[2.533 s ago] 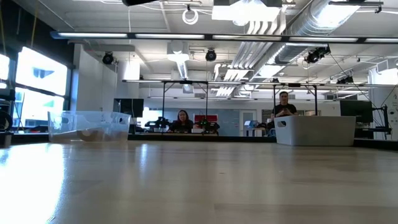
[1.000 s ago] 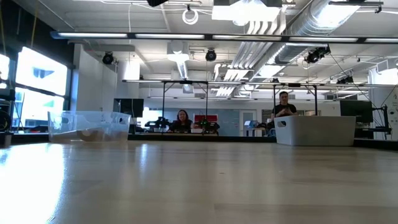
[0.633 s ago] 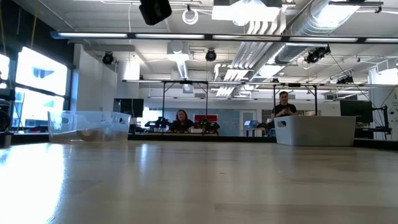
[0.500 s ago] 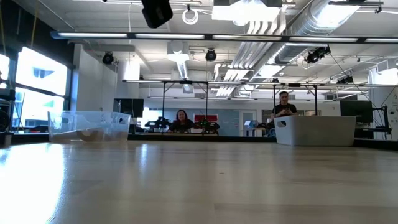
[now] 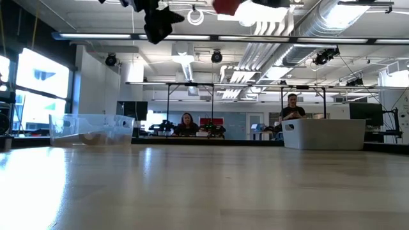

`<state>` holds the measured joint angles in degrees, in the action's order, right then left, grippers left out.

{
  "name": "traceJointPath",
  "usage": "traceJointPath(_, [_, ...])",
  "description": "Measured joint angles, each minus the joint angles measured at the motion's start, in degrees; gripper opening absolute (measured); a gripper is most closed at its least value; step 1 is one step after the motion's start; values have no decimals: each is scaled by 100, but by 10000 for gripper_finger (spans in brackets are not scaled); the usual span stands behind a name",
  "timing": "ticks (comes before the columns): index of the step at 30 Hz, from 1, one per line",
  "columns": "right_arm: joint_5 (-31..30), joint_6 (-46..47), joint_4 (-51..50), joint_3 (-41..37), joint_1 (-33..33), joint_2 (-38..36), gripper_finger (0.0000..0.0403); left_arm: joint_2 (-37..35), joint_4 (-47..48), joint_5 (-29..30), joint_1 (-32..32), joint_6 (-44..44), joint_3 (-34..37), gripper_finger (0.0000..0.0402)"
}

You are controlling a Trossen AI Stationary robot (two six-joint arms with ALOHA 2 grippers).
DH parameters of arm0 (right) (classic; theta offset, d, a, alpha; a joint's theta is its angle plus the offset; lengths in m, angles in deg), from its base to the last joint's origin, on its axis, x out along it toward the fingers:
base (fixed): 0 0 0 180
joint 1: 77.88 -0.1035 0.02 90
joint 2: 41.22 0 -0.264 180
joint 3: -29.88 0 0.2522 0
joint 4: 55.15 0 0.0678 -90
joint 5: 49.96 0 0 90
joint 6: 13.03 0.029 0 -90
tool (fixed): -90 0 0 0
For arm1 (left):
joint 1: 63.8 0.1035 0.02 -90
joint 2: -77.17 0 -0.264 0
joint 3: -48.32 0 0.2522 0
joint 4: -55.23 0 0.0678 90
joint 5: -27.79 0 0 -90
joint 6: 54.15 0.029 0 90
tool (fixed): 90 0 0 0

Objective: Sort & place blocks by color
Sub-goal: Put the red block into the white bin

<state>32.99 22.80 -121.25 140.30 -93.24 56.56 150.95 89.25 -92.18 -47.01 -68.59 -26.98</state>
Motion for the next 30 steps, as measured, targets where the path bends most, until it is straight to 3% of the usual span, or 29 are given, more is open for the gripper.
traceJointPath(7, [-607, 1391, -1354, 0, -443, 66, 21, 4, 329, 898, -146, 455, 4, 227])
traceJointPath(12, [-699, 2417, -2134, 0, -794, 96, 21, 4, 290, 1229, -239, 578, 4, 227])
traceJointPath(30, [-88, 4593, -3068, -2, -2321, 243, 21, 4, 71, 1588, -218, 717, 4, 227])
